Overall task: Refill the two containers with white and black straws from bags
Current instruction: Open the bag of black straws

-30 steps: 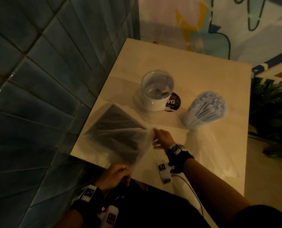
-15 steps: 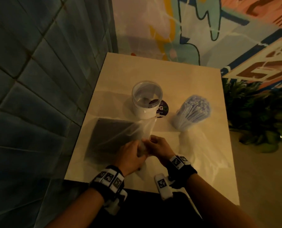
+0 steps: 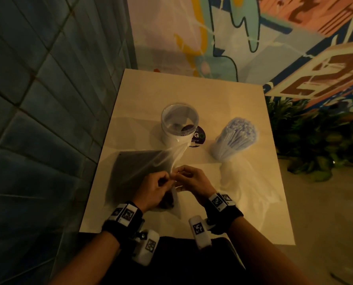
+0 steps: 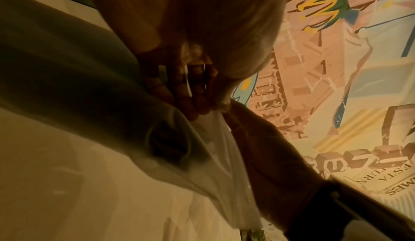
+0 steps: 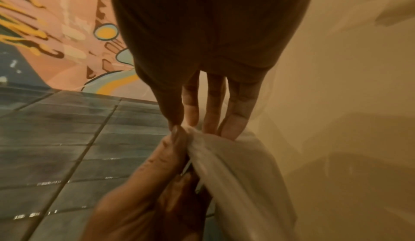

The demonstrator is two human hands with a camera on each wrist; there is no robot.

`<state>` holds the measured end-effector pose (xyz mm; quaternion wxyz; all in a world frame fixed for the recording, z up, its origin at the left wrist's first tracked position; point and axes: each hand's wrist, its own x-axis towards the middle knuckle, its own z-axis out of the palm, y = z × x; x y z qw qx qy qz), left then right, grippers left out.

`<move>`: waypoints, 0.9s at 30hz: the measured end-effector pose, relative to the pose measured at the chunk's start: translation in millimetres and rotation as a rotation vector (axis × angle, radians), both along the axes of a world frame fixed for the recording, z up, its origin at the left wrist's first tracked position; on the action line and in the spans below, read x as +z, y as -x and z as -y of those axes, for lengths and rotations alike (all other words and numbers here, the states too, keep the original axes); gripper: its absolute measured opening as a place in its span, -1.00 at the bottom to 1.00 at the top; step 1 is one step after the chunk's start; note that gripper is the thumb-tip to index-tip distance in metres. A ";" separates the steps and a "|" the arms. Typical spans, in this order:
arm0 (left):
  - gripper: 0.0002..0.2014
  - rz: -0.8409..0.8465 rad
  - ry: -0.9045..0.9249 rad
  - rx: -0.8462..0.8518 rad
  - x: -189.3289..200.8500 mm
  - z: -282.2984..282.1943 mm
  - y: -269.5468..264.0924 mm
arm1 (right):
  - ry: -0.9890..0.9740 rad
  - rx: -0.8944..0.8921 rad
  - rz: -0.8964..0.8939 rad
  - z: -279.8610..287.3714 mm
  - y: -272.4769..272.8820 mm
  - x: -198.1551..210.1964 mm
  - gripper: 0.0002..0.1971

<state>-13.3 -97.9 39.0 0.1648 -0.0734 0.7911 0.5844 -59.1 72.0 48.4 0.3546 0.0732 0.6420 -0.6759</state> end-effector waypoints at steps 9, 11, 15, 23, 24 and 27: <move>-0.85 0.036 0.042 0.012 6.7 3.7 6.5 | -0.022 0.007 0.009 5.3 -0.1 5.4 -0.77; -0.82 0.058 0.014 0.083 8.3 4.3 9.6 | -0.011 -0.006 0.011 4.5 0.5 6.2 -0.76; -0.80 0.110 -0.016 0.105 14.2 5.4 18.0 | -0.012 -0.002 -0.014 3.4 8.2 10.4 -0.77; -0.91 0.097 -0.031 0.028 23.0 10.5 29.0 | -0.040 0.007 0.007 1.2 22.1 20.1 -0.76; -0.92 0.104 -0.029 0.021 22.6 11.1 29.6 | -0.050 0.008 0.008 2.1 22.3 21.3 -0.76; -0.90 0.112 -0.012 0.020 22.3 10.5 31.3 | -0.095 -0.001 -0.026 4.5 23.2 22.8 -0.78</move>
